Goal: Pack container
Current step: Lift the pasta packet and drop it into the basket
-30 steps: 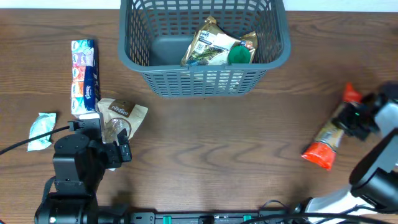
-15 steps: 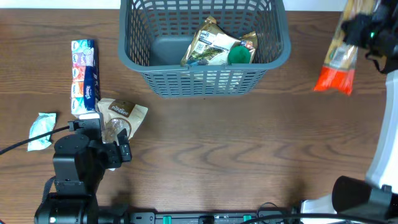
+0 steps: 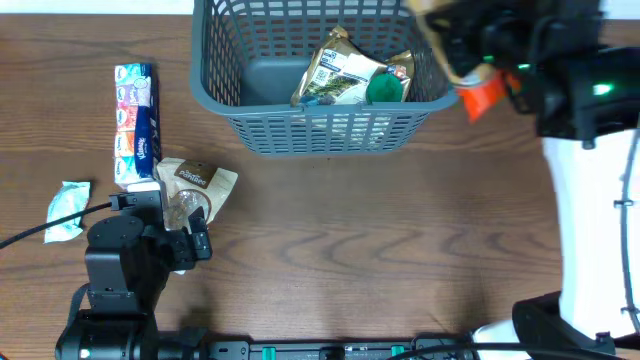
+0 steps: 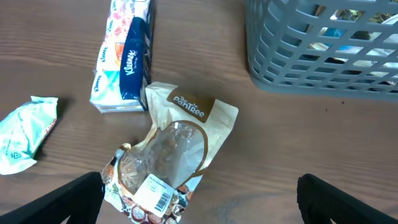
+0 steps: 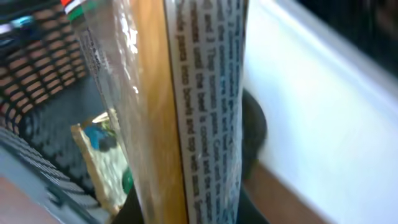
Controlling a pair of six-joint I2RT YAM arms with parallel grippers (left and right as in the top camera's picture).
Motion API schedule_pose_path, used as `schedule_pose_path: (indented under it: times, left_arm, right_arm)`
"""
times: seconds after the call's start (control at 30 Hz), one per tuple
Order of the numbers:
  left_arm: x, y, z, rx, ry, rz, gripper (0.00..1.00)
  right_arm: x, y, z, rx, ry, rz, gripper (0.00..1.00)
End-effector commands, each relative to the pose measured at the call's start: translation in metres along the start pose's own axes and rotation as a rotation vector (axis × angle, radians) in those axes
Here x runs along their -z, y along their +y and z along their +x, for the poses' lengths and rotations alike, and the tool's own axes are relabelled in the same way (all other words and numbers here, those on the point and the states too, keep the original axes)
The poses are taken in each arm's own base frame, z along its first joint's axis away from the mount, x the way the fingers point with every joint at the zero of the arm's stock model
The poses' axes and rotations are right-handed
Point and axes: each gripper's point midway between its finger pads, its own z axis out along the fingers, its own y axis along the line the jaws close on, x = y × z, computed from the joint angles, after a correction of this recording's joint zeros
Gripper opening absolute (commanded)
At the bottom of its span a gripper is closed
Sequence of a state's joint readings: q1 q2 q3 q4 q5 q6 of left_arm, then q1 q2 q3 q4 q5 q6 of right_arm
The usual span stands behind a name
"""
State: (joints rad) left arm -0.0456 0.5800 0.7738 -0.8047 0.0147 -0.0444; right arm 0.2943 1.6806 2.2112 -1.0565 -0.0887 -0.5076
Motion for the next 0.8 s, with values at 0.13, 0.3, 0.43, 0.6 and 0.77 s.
schedule_pose_path:
  times: [0.13, 0.3, 0.43, 0.6, 0.77]
  left_arm:
    - [0.004, 0.003, -0.007, -0.012, -0.020, -0.018, 0.98]
    - [0.004, 0.003, -0.007, -0.012, -0.020, -0.018, 0.98]
    - [0.004, 0.003, -0.007, -0.012, -0.020, -0.018, 0.98]
    - [0.004, 0.003, -0.007, -0.012, -0.020, -0.018, 0.98]
    - [0.004, 0.003, -0.007, -0.012, -0.020, -0.018, 0.98]
  right_arm:
    - [-0.028, 0.037, -0.053, 0.289, -0.114, 0.013, 0.01]
    - [-0.076, 0.073, -0.051, 0.374, -0.097, -0.067, 0.01]
    - [-0.113, 0.104, -0.034, 0.400, -0.044, -0.155, 0.01]
    - [-0.148, 0.136, -0.002, 0.402, 0.036, -0.281, 0.01]
    - [-0.170, 0.158, 0.034, 0.397, 0.139, -0.380, 0.01]
